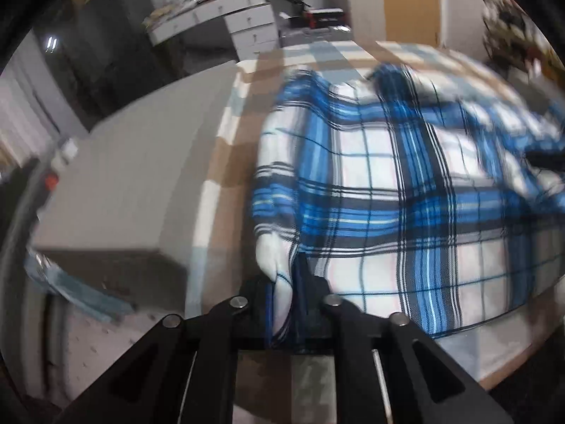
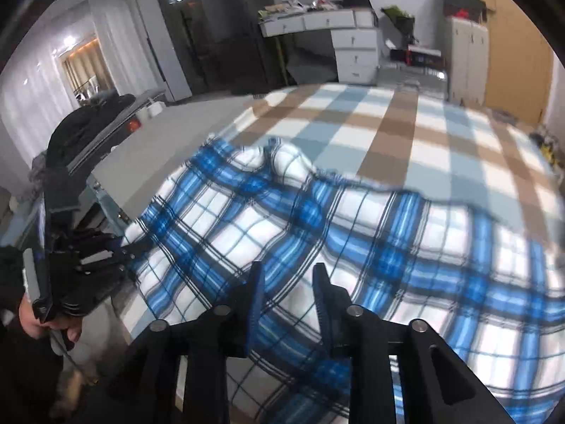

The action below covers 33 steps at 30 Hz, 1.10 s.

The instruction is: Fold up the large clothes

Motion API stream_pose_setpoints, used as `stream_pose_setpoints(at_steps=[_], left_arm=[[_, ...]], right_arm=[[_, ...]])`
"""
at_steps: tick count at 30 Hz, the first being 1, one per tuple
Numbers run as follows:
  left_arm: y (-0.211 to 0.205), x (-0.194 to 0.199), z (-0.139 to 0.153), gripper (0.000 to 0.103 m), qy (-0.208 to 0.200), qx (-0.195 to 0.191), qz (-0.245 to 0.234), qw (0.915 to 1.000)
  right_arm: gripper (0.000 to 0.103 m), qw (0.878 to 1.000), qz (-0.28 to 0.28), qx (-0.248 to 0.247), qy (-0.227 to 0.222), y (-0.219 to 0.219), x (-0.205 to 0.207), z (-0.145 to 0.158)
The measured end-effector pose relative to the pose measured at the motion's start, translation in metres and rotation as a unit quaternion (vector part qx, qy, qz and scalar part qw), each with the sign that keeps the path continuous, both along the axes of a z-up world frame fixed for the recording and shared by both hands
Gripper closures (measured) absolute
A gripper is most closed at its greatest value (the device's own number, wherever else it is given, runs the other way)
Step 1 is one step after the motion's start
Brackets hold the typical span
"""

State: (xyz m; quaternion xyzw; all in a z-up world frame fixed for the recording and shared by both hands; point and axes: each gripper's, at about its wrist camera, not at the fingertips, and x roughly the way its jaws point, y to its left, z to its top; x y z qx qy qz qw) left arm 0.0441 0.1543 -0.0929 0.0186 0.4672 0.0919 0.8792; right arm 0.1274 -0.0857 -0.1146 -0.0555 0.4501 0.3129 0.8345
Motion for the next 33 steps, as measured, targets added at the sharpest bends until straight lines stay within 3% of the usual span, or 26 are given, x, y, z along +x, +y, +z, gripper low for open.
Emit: stream_pose_setpoints(at_steps=[1,3,5,8,9,10,12,14,16,18,20,21,22,23,24,26,29,31,33], left_arm=[[0.007,-0.004,0.004,0.09,-0.005,-0.012,0.009,0.9999],[0.025,-0.014,0.013,0.071,-0.009,-0.028,0.043,0.9986],[0.045,-0.026,0.014,0.036,-0.021,-0.106,0.064,0.9921],[0.064,-0.031,-0.005,0.034,-0.004,-0.244,0.086,0.966],[0.063,-0.029,-0.012,0.034,0.004,-0.274,0.091,0.9575],[0.06,-0.027,-0.017,0.034,0.009,-0.291,0.087,0.9527],[0.052,-0.021,-0.016,0.032,-0.007,-0.285,0.081,0.9551],[0.045,-0.014,-0.019,0.027,-0.005,-0.318,0.07,0.9456],[0.038,-0.01,-0.019,0.025,-0.015,-0.314,0.067,0.947],[0.03,0.005,-0.017,0.025,-0.023,-0.292,0.057,0.9545],[0.032,0.014,-0.017,0.03,-0.03,-0.304,0.069,0.9498],[0.036,0.016,-0.019,0.041,-0.037,-0.316,0.085,0.9443],[0.039,0.019,-0.02,0.074,-0.039,-0.327,0.095,0.9394],[0.038,0.024,-0.023,0.09,-0.039,-0.334,0.096,0.9369],[0.035,0.028,-0.023,0.09,-0.047,-0.327,0.095,0.9392],[0.017,0.027,-0.014,0.091,-0.073,-0.278,0.083,0.9541],[-0.026,0.017,0.007,0.091,-0.132,-0.158,0.027,0.9781],[-0.059,0.013,0.014,0.092,-0.15,-0.086,-0.026,0.9847],[-0.087,0.011,0.013,0.092,-0.158,-0.037,-0.071,0.9842]], right_arm=[[0.074,1.0,-0.004,-0.006,0.015,-0.001,0.005,-0.01],[0.073,0.999,-0.021,0.011,0.04,-0.011,0.008,-0.022],[0.073,0.997,-0.038,0.048,0.055,-0.024,0.008,-0.019],[0.068,0.995,-0.047,0.072,0.051,-0.035,0.003,-0.009],[0.065,0.995,-0.047,0.075,0.048,-0.037,0.001,-0.007],[0.063,0.995,-0.047,0.077,0.046,-0.037,0.0,-0.006],[0.061,0.995,-0.042,0.079,0.044,-0.036,-0.005,-0.002],[0.061,0.995,-0.04,0.079,0.044,-0.034,-0.007,0.0],[0.059,0.995,-0.044,0.083,0.044,-0.031,-0.005,0.001],[0.058,0.993,-0.044,0.098,0.051,-0.032,-0.003,0.001],[0.058,0.991,-0.049,0.112,0.059,-0.032,0.001,0.001],[0.058,0.99,-0.05,0.116,0.063,-0.031,0.003,0.002],[0.058,0.99,-0.05,0.117,0.067,-0.03,0.005,0.002],[0.058,0.989,-0.051,0.118,0.075,-0.029,0.01,0.003],[0.058,0.988,-0.048,0.119,0.082,-0.028,0.015,0.005],[0.058,0.988,-0.043,0.121,0.089,-0.023,0.026,0.014],[0.054,0.985,-0.031,0.135,0.103,-0.013,0.047,0.038],[0.043,0.982,-0.004,0.141,0.127,0.007,0.065,0.058],[0.038,0.979,0.043,0.13,0.15,0.038,0.079,0.075]])
